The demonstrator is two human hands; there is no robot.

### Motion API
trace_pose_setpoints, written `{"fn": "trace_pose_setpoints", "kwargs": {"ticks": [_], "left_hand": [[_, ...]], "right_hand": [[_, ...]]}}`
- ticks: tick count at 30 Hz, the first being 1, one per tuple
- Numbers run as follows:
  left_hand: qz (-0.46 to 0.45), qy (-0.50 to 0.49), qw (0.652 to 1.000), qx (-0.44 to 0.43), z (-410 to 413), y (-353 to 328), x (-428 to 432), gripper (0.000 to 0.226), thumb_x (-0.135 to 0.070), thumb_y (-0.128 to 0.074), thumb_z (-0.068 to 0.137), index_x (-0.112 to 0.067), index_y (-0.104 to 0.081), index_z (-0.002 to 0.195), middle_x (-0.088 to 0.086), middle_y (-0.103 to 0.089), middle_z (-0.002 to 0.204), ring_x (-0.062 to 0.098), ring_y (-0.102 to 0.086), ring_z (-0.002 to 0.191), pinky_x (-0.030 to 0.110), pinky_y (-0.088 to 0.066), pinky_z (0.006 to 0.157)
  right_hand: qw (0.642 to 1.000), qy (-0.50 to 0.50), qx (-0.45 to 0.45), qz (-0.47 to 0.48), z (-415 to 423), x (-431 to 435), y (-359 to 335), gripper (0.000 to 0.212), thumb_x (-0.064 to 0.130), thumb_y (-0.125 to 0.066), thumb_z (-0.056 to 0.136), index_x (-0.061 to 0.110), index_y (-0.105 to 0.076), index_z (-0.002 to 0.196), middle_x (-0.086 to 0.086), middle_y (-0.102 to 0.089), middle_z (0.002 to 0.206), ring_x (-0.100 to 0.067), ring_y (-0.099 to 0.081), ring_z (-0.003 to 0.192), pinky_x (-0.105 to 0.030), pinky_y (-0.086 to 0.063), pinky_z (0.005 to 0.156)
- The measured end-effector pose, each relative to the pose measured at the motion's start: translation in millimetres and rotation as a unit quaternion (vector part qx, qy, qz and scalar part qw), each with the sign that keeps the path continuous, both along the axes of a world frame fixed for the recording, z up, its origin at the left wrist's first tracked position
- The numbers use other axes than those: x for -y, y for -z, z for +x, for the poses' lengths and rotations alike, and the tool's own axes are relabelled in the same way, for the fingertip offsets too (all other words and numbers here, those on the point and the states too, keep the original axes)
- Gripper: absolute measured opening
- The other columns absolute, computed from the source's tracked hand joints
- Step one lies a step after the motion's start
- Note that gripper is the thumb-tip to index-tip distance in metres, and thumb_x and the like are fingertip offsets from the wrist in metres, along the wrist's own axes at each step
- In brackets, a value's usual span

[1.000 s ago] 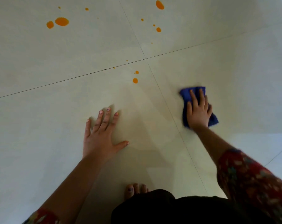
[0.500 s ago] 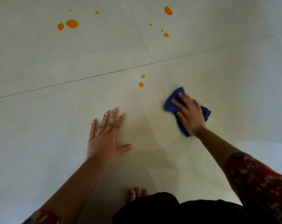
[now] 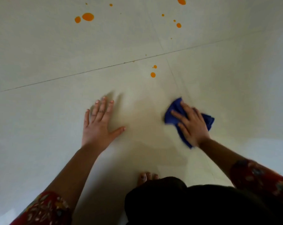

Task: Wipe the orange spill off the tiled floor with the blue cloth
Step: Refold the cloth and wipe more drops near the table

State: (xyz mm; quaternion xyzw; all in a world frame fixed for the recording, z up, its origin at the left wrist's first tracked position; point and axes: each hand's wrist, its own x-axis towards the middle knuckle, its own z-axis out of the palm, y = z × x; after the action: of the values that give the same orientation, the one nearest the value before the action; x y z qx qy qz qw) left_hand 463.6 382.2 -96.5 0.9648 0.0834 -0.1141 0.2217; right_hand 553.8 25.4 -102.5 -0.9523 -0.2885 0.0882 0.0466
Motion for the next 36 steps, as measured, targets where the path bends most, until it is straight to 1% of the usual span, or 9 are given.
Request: {"fn": "trace_pose_setpoints", "kwargs": {"ticks": [4, 9, 11, 18, 21, 25, 27, 31, 36], "left_hand": [[0.027, -0.064, 0.998, 0.0, -30, 5, -21, 0.087, -0.075, -0.025, 0.083, -0.034, 0.004, 0.154, -0.01, 0.013, 0.161, 0.01, 0.015, 0.148, 0.04, 0.008, 0.12], [0.086, -0.13, 0.988, 0.007, -74, 5, -39, 0.07, -0.061, -0.02, 0.094, -0.032, -0.001, 0.154, -0.011, 0.005, 0.162, 0.01, 0.008, 0.149, 0.041, 0.009, 0.12], [0.087, -0.192, 0.977, 0.008, -92, 6, -49, 0.065, -0.055, -0.019, 0.096, -0.031, -0.004, 0.155, -0.01, 0.003, 0.163, 0.01, 0.007, 0.149, 0.041, 0.009, 0.12], [0.069, -0.253, 0.964, 0.037, -102, 16, -49, 0.059, -0.041, -0.019, 0.098, -0.029, -0.011, 0.155, -0.01, -0.005, 0.162, 0.01, -0.002, 0.149, 0.04, 0.004, 0.12], [0.064, -0.25, 0.965, 0.046, -105, 17, -50, 0.058, -0.037, -0.02, 0.098, -0.028, -0.012, 0.155, -0.009, -0.007, 0.162, 0.01, -0.004, 0.149, 0.042, -0.001, 0.121], [0.051, -0.257, 0.963, 0.06, -105, 17, -50, 0.058, -0.032, -0.022, 0.098, -0.027, -0.013, 0.155, -0.009, -0.008, 0.162, 0.011, -0.006, 0.15, 0.043, -0.004, 0.121], [0.049, -0.257, 0.963, 0.069, -102, 18, -54, 0.057, -0.03, -0.023, 0.098, -0.027, -0.014, 0.155, -0.009, -0.01, 0.162, 0.011, -0.007, 0.149, 0.043, -0.006, 0.121], [0.05, -0.255, 0.963, 0.078, -106, 21, -53, 0.057, -0.029, -0.023, 0.098, -0.026, -0.015, 0.154, -0.008, -0.012, 0.162, 0.01, -0.008, 0.149, 0.041, -0.006, 0.121], [0.026, -0.273, 0.956, 0.099, -110, 21, -55, 0.057, -0.027, -0.022, 0.098, -0.022, -0.017, 0.154, -0.007, -0.018, 0.16, 0.009, -0.013, 0.148, 0.038, -0.009, 0.121]], "right_hand": [[0.995, 0.083, 0.047, 0.018, 21, -83, 2, 0.05, 0.04, -0.034, 0.099, 0.033, -0.035, 0.148, -0.009, -0.021, 0.16, -0.027, -0.024, 0.145, -0.049, -0.019, 0.117], [0.979, -0.205, 0.003, 0.016, -63, -89, 5, 0.05, 0.04, -0.038, 0.1, 0.037, -0.031, 0.15, -0.006, -0.016, 0.162, -0.024, -0.017, 0.149, -0.047, -0.015, 0.119], [0.97, -0.241, -0.009, 0.012, -50, -74, 3, 0.049, 0.041, -0.036, 0.099, 0.038, -0.033, 0.149, -0.006, -0.02, 0.161, -0.025, -0.022, 0.147, -0.049, -0.019, 0.118], [0.998, 0.005, 0.059, 0.023, 1, -150, 6, 0.052, 0.041, -0.036, 0.097, 0.035, -0.033, 0.149, -0.008, -0.018, 0.161, -0.027, -0.026, 0.145, -0.049, -0.02, 0.116], [0.984, -0.172, 0.016, 0.046, -51, -175, 16, 0.053, 0.042, -0.04, 0.097, 0.036, -0.033, 0.149, -0.009, -0.018, 0.161, -0.027, -0.021, 0.147, -0.05, -0.019, 0.116], [0.864, -0.5, -0.051, 0.03, -51, -149, 8, 0.044, 0.044, -0.037, 0.101, 0.039, -0.04, 0.145, -0.003, -0.021, 0.16, -0.022, -0.018, 0.149, -0.047, -0.016, 0.118], [0.876, -0.481, -0.018, 0.014, -5, -156, 9, 0.044, 0.046, -0.028, 0.102, 0.04, -0.04, 0.144, -0.003, -0.021, 0.16, -0.023, -0.023, 0.146, -0.047, -0.019, 0.116], [0.98, -0.194, 0.033, 0.02, 20, -189, 4, 0.047, 0.04, -0.035, 0.101, 0.038, -0.034, 0.148, -0.006, -0.019, 0.161, -0.023, -0.027, 0.145, -0.047, -0.017, 0.117], [0.905, -0.423, -0.025, 0.047, -80, -212, 12, 0.048, 0.041, -0.042, 0.098, 0.036, -0.038, 0.146, -0.003, -0.023, 0.16, -0.024, -0.024, 0.146, -0.047, -0.013, 0.117]]}}
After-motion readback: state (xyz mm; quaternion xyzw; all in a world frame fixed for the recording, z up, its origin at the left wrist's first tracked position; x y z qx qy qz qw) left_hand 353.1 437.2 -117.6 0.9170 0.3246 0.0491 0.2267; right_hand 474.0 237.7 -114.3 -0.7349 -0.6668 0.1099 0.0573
